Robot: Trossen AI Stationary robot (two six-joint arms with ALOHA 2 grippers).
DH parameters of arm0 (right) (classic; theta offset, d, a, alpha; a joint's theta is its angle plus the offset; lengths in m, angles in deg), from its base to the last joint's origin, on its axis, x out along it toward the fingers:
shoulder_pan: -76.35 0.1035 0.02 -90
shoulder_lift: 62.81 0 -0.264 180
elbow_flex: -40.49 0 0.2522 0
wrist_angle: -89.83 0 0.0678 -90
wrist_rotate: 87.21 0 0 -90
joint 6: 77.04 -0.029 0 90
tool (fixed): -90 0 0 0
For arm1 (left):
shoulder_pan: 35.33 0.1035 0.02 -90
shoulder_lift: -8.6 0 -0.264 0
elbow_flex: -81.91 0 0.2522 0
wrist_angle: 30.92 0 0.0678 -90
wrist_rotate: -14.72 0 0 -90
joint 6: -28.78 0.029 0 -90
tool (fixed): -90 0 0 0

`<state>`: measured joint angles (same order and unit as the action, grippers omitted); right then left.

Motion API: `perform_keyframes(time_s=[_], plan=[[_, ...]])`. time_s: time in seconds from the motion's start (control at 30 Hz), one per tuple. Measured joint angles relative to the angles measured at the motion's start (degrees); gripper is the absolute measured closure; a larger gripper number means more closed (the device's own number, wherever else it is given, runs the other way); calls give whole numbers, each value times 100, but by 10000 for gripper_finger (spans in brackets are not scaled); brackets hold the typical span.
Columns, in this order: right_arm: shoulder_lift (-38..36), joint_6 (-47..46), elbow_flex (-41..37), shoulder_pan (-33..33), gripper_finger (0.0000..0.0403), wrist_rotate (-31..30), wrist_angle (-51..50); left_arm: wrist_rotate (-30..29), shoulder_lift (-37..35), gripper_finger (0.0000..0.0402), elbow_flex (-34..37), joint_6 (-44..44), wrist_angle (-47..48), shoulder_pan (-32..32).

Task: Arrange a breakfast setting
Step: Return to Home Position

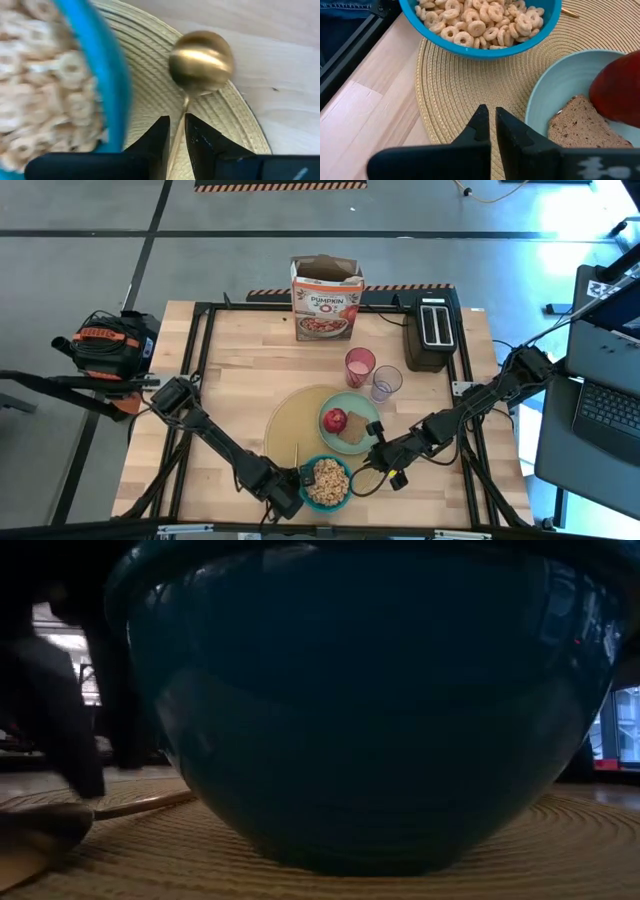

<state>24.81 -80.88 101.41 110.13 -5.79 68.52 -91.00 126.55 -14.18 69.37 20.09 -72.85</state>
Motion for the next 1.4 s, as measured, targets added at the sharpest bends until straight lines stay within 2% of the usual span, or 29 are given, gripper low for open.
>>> perform_keyframes(time_s=[0.27, 0.37, 0.57, 0.67, 0.8, 0.87, 1.03, 1.17, 1.3, 1.4], plan=[[-4, 153, 2, 0, 395, -184, 15, -35, -256, 349, -4, -355, 196, 0], [-127, 255, 2, 0, 395, -547, 157, -35, -315, 349, -10, -502, 574, -21], [-946, 1479, 11, 1, 395, -619, 1066, -477, -683, 349, -9, -973, 1056, -135], [-1331, 2303, 9, 9, 395, -289, 1678, -470, -1085, 349, -9, -1229, 1045, -103], [-1487, 3395, 11, -185, 395, 1024, 2914, -367, -1759, 349, -9, -1240, 592, 86], [-1488, 3749, 9, -435, 395, 1738, 3190, -77, -2100, 349, -11, -1043, 178, 275], [-1697, 4255, -4, -1388, 395, 2366, 3117, 1014, -2893, 349, -13, -421, -527, 1101], [-2527, 4385, -2, -2026, 395, 2880, 2568, 1732, -3527, 349, -13, -354, -462, 2013], [-3854, 4582, -1, -2090, 395, 2765, 1602, 2100, -4425, 349, 58, -705, -43, 2713], [-4863, 4593, -248, -1732, 395, 2161, 1421, 2245, -5382, 349, 472, -895, -272, 2857]])
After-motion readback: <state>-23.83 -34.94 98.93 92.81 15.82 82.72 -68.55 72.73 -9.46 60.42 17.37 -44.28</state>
